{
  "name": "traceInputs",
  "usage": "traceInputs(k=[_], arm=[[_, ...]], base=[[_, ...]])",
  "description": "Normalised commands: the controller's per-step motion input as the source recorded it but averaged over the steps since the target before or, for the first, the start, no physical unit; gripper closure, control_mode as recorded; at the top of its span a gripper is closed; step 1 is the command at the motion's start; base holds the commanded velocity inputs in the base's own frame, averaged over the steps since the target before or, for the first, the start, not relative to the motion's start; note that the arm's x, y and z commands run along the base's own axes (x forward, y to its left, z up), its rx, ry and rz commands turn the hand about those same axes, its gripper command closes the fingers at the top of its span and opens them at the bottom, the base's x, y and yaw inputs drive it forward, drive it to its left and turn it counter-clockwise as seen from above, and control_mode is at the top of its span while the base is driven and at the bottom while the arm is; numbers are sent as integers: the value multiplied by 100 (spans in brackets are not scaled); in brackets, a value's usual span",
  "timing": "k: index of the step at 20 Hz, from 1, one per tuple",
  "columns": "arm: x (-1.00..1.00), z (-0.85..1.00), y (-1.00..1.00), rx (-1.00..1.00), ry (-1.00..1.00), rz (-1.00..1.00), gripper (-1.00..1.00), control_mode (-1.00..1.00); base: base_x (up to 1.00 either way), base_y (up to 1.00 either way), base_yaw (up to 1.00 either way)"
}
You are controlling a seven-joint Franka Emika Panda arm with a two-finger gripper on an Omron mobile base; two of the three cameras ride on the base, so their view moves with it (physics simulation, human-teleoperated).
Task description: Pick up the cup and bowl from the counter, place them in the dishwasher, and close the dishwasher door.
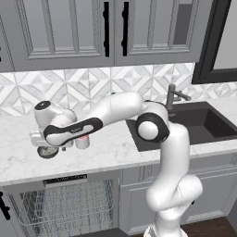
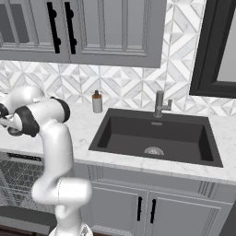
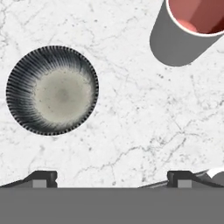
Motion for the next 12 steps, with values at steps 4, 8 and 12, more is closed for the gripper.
traceInputs(k=[4,8,12], arm=[[0,-24,-41,25,-6,-3,-100,-100],[0,-32,-47,30,-12,0,-100,-100],[0,-34,-9,19,-2,0,-100,-100]], base=[[0,0,0],[0,0,0],[0,0,0]])
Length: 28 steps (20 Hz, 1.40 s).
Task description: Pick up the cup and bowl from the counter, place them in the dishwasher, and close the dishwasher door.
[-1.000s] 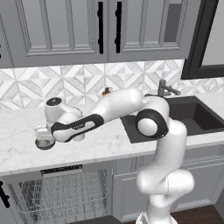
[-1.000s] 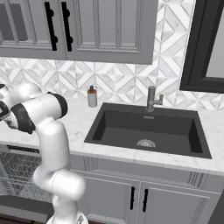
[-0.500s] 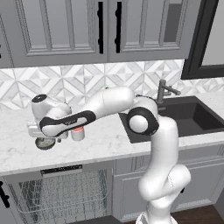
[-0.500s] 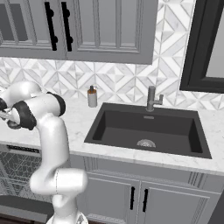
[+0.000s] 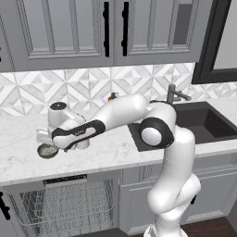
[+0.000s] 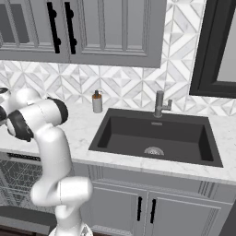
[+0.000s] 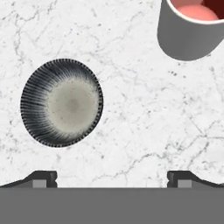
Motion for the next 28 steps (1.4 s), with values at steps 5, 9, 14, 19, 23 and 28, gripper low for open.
traceInputs(k=[5,9,14,19,23,28], arm=[[6,-4,0,1,12,0,-100,-100],[24,0,0,0,11,0,-100,-100],[43,-3,1,0,3,0,-100,-100],[27,-4,24,-2,0,0,-100,-100],[19,-4,38,-5,1,0,-100,-100],[14,-10,3,-3,1,0,-100,-100]], base=[[0,0,0],[0,0,0],[0,0,0],[0,0,0],[0,0,0],[0,0,0]])
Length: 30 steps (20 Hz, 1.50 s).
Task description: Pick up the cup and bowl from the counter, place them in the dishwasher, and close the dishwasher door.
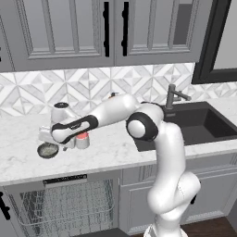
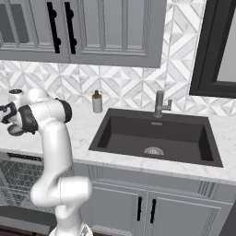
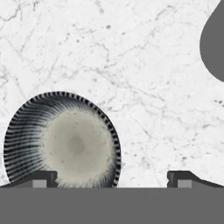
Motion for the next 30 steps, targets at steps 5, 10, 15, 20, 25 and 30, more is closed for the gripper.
traceInputs(k=[5,10,15,20,25,30], arm=[[6,-15,7,-4,0,0,-100,-100],[0,-23,0,0,0,0,-100,-100],[0,-34,10,0,0,1,100,-100],[3,-15,19,-1,0,0,100,-100],[1,-1,11,0,0,1,100,-100],[-21,-1,-11,1,-1,0,100,-100]], base=[[0,0,0],[0,0,0],[0,0,0],[0,0,0],[0,0,0],[0,0,0]])
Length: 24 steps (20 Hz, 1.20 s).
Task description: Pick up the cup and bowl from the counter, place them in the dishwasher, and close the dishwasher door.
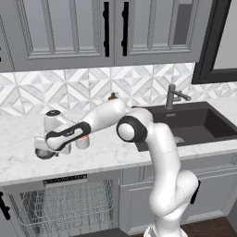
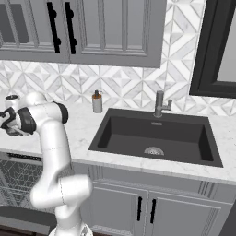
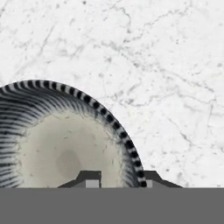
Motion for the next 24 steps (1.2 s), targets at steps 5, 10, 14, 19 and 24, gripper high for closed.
traceInputs(k=[5,10,14,19,24], arm=[[-100,0,-82,6,-1,0,100,-100],[-100,0,-77,4,0,0,100,-100],[-100,0,-72,5,0,0,100,-100],[-100,11,-53,2,3,-2,100,-100],[-100,7,-43,1,14,-6,100,-100]], base=[[0,0,0],[0,0,0],[0,0,0],[0,0,0],[0,0,0]])
